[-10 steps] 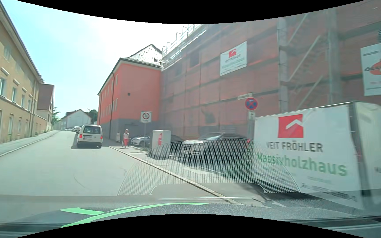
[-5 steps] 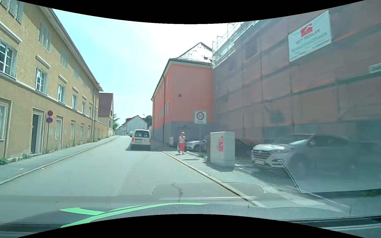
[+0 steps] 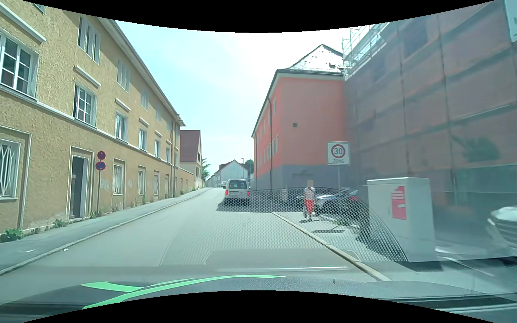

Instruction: Follow the waypoints while adhering to traffic rules and regulations

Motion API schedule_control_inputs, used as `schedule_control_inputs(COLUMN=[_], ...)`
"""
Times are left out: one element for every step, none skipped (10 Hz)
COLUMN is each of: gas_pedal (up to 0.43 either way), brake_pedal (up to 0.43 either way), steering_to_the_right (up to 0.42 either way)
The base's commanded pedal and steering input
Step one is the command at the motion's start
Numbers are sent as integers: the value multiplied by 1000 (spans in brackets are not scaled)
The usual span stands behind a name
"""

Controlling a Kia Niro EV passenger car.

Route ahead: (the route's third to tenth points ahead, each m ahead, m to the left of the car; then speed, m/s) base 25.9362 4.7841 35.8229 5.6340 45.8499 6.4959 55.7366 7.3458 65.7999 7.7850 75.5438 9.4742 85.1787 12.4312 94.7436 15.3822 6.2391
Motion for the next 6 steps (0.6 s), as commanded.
schedule_control_inputs(gas_pedal=[240, 240, 240, 240, 240, 240], brake_pedal=[0, 0, 0, 0, 0, 0], steering_to_the_right=[-114, -82, -61, -40, -23, -13])
